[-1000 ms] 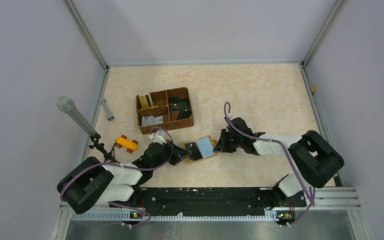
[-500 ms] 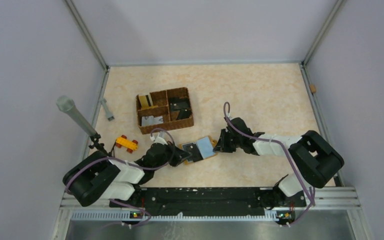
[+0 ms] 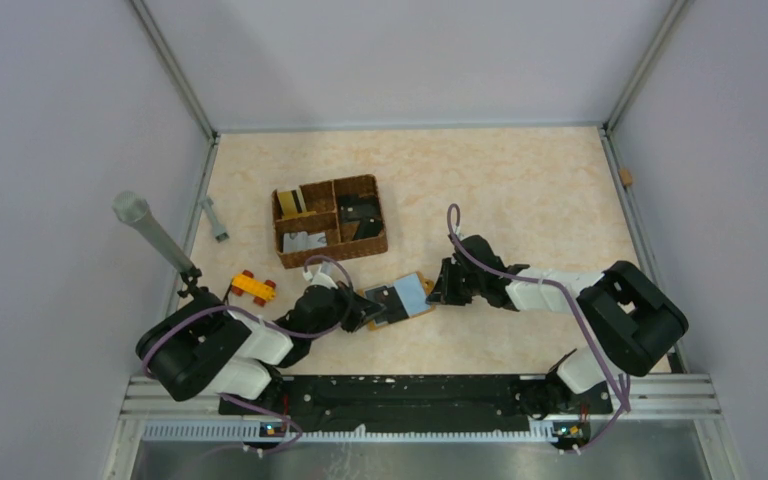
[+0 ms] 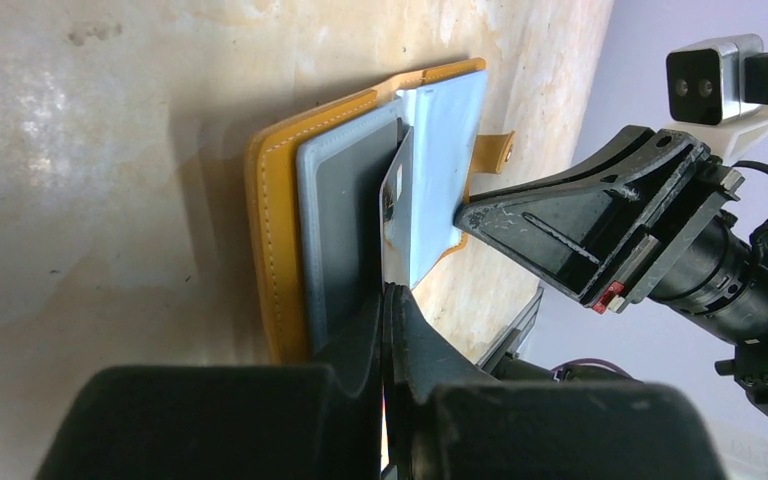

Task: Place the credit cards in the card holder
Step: Insert the credit card into the card holder.

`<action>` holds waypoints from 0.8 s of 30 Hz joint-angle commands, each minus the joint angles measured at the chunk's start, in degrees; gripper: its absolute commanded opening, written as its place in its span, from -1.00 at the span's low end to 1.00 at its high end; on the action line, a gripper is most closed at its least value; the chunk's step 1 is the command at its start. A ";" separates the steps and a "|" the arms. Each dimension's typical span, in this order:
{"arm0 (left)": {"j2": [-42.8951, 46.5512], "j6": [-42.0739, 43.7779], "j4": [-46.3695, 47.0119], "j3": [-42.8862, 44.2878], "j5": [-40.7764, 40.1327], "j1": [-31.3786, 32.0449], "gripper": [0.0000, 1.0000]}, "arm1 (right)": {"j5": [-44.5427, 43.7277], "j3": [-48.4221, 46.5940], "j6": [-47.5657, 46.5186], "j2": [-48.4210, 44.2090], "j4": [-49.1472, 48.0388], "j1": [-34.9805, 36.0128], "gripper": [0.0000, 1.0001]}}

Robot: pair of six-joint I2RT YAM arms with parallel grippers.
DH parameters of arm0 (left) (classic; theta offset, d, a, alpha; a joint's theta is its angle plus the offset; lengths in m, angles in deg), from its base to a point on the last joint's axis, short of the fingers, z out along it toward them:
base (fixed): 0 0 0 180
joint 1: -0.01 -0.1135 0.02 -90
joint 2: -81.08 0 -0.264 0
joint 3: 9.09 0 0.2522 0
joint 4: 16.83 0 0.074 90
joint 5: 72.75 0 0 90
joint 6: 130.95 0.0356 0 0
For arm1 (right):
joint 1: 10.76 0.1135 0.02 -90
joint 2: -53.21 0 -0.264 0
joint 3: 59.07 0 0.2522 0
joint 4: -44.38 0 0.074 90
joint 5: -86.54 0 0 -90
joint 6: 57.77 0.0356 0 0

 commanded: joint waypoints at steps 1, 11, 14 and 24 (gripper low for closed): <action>-0.95 2.46 0.11 1.51 -1.29 0.24 -1.00 | -3.44 -0.43 -0.42 0.39 3.86 0.94 -1.00; -3.57 4.25 0.08 3.51 -0.43 0.28 -1.00 | -3.18 -0.58 -0.31 0.48 3.79 1.14 -1.00; -4.35 4.39 0.40 3.81 -0.34 0.23 -1.00 | -3.18 -0.59 -0.33 0.42 3.74 1.16 -1.00; -3.29 3.81 -0.83 2.72 -3.44 0.24 -1.00 | -3.47 -0.60 -0.20 0.38 3.92 1.27 -1.00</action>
